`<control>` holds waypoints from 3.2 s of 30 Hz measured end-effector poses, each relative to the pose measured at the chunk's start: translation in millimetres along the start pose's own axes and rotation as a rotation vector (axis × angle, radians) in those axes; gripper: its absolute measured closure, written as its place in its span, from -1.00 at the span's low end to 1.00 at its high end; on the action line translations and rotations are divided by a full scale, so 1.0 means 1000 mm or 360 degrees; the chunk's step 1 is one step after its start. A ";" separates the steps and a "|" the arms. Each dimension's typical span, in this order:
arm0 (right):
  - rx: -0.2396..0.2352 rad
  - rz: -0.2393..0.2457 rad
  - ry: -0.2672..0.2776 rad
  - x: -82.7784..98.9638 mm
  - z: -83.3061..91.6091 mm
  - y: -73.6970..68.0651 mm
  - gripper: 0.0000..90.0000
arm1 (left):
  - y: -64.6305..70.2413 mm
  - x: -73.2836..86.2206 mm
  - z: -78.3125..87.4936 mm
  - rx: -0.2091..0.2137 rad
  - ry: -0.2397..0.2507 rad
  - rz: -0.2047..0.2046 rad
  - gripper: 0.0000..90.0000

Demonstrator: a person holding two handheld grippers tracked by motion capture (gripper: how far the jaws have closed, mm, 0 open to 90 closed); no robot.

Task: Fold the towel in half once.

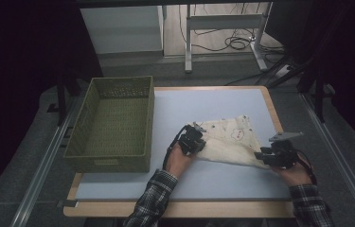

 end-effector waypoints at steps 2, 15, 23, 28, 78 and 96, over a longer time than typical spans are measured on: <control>-0.0008 0.0003 0.0014 0.004 0.004 -0.005 0.35 | 0.003 -0.001 0.008 0.0008 0.0043 -0.0009 0.85; -0.0035 0.0038 0.0047 0.044 0.043 -0.042 0.27 | 0.051 0.066 0.069 0.0336 0.0139 -0.0082 0.66; 0.0036 -0.0019 0.0092 0.035 0.053 -0.018 0.23 | 0.030 0.054 0.097 0.0225 0.0320 0.0049 0.05; 0.0032 -0.0041 0.0098 0.024 0.037 -0.007 0.23 | 0.024 0.030 0.090 0.0121 0.0361 0.0041 -0.04; -0.0039 -0.0072 0.0084 0.057 0.049 -0.033 0.37 | 0.018 0.075 0.071 0.0104 0.0099 0.0067 0.03; 0.0037 -0.0144 0.0083 -0.002 -0.022 0.037 0.12 | -0.048 0.006 0.018 -0.0080 0.0239 0.0236 -0.10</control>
Point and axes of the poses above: each handheld gripper's, and its own axes: z roughly backward along the jaws, x roughly out of its underside, y roughly to its right, the point moved 9 cm from there along -z, roughly forward along the jaws, and after that the axes turned 5 degrees about z, right-handed, at the moved point
